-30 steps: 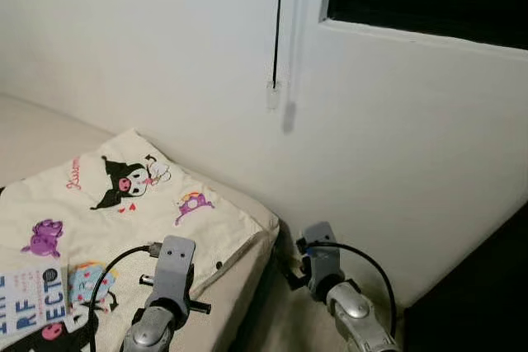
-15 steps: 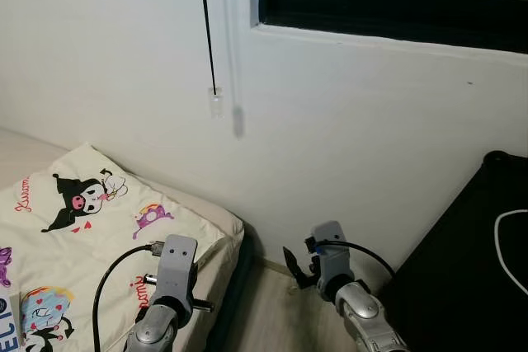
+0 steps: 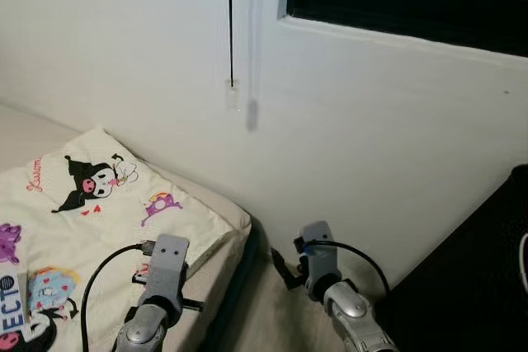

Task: Clean up the room

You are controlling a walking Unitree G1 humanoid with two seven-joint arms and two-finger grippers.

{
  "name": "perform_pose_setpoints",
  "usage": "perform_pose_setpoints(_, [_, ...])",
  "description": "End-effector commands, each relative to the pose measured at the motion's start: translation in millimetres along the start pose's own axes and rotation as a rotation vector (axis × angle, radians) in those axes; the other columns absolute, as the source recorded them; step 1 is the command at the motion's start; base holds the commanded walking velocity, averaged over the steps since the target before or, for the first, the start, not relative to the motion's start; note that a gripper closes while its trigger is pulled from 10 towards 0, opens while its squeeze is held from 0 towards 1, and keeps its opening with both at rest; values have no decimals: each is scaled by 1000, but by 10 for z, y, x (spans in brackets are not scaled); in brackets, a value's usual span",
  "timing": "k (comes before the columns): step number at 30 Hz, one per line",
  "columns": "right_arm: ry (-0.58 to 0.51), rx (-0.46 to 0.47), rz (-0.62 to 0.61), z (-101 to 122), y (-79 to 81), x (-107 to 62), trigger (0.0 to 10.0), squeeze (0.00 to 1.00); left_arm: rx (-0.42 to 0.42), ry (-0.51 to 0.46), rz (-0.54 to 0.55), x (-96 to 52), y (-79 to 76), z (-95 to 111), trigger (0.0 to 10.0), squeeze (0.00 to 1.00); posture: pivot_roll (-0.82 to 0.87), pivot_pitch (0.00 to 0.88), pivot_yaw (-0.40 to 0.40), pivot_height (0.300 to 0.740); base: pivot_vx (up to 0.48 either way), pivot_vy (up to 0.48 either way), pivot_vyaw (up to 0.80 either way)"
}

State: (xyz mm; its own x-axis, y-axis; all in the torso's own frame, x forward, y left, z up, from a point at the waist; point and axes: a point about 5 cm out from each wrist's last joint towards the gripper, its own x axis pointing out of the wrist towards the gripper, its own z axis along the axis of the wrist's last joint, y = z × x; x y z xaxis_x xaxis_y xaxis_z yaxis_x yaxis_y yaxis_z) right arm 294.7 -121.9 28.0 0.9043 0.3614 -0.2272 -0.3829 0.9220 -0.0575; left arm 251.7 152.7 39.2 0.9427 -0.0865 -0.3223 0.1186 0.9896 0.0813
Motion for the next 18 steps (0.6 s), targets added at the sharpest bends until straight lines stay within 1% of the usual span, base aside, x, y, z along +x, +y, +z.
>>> perform_pose_setpoints(1, [22, 13, -16, -54, -45, -36, 10000, 0, -6, 15, -9, -13, -30, -27, 10000, 0, -5, 137, 0, 740, 0, -480, 0])
perform_pose_setpoints(3, [22, 13, -16, -54, -46, -36, 10000, 0, -17, 19, -6, -12, -28, -33, 10000, 0, -5, 137, 0, 740, 0, -480, 0])
perform_pose_setpoints(4, [22, 12, -15, -53, -48, -36, 10000, 0, -70, 37, 5, -12, -17, -48, 10000, 0, -6, 136, -1, 740, 0, 0, 0])
perform_pose_setpoints(6, [22, 11, -15, -53, -49, -36, 10000, 0, -85, 39, 15, -15, -5, -49, 10000, 0, -6, 136, -1, 740, 0, 0, 0])
perform_pose_setpoints(11, [22, 10, -13, -53, -48, -35, 10000, 0, -85, 43, 13, -17, 22, -62, 10000, 0, -4, 132, -3, 740, 0, 480, 0])
perform_pose_setpoints(14, [22, 11, -12, -50, -47, -32, 10000, 0, -100, 47, 25, -15, 49, -74, 10000, 0, -3, 131, -3, 740, 0, 424, 0])
perform_pose_setpoints(18, [20, 10, -8, -47, -35, -27, 10000, 0, -71, 30, 34, -15, 74, -58, 10000, 0, -4, 126, -2, 740, 0, 0, 0])
